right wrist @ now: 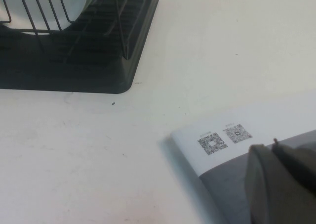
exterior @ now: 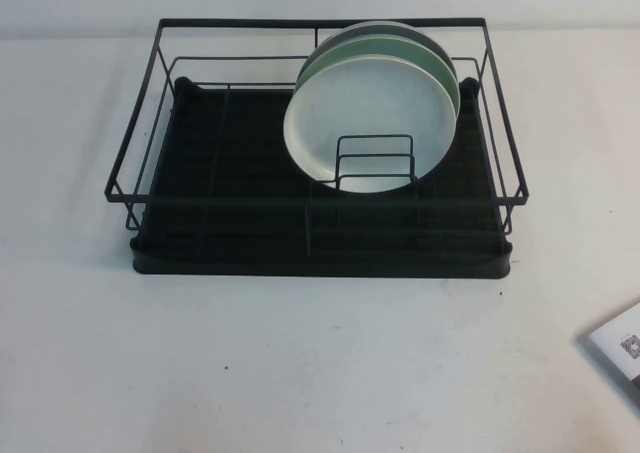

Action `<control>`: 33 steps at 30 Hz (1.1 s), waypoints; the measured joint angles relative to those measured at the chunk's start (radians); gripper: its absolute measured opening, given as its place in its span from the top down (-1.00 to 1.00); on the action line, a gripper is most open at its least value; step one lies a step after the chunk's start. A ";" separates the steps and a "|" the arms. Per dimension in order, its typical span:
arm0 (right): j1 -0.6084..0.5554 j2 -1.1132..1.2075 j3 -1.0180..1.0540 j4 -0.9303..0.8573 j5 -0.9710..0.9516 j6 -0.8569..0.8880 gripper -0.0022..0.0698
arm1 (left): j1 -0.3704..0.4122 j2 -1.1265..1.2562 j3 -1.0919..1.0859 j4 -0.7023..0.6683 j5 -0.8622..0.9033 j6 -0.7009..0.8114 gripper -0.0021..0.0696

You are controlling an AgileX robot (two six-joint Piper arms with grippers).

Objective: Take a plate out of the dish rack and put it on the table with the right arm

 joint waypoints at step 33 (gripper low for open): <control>0.000 0.000 0.000 0.735 -0.224 -0.034 0.99 | 0.000 0.000 0.000 0.000 0.000 0.000 0.96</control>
